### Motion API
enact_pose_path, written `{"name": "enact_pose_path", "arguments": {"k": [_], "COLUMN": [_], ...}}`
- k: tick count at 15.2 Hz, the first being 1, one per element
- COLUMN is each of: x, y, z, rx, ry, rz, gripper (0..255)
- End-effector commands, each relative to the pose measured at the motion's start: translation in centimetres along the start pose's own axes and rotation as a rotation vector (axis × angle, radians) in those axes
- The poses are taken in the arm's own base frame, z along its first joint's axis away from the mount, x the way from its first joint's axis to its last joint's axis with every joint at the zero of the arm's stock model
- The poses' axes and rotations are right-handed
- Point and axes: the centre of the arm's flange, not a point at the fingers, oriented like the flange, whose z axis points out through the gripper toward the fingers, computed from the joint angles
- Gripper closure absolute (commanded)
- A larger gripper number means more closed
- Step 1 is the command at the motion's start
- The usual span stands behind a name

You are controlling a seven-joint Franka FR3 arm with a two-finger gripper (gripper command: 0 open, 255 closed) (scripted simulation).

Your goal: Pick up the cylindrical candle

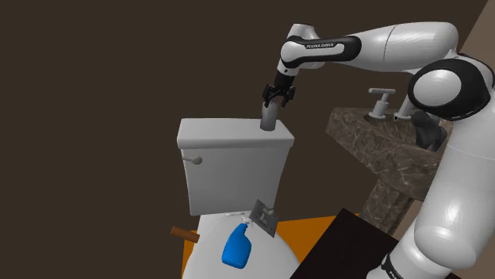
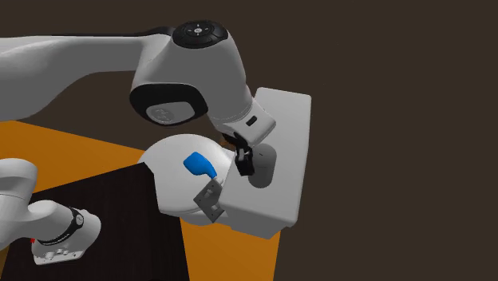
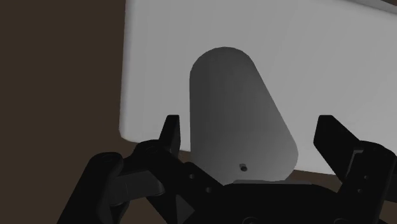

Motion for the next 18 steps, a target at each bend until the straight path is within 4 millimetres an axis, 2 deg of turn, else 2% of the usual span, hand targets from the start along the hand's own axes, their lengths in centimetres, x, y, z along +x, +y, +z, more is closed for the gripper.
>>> {"name": "enact_pose_path", "arguments": {"k": [1, 5, 7, 8, 17, 18], "x": [0.1, -0.4, -0.4, -0.5, -0.4, -0.3], "y": [0.1, 0.2, 0.3, 0.2, 0.3, 0.2], "z": [1.0, 3.0, 3.3, 3.3, 3.3, 2.8], "rx": [0.0, 0.0, 0.0, 0.0, 0.0, 0.0], "ry": [0.002, 0.002, 0.002, 0.002, 0.002, 0.002], "rz": [0.002, 0.002, 0.002, 0.002, 0.002, 0.002], "gripper": [0, 0, 0, 255, 255, 255]}}
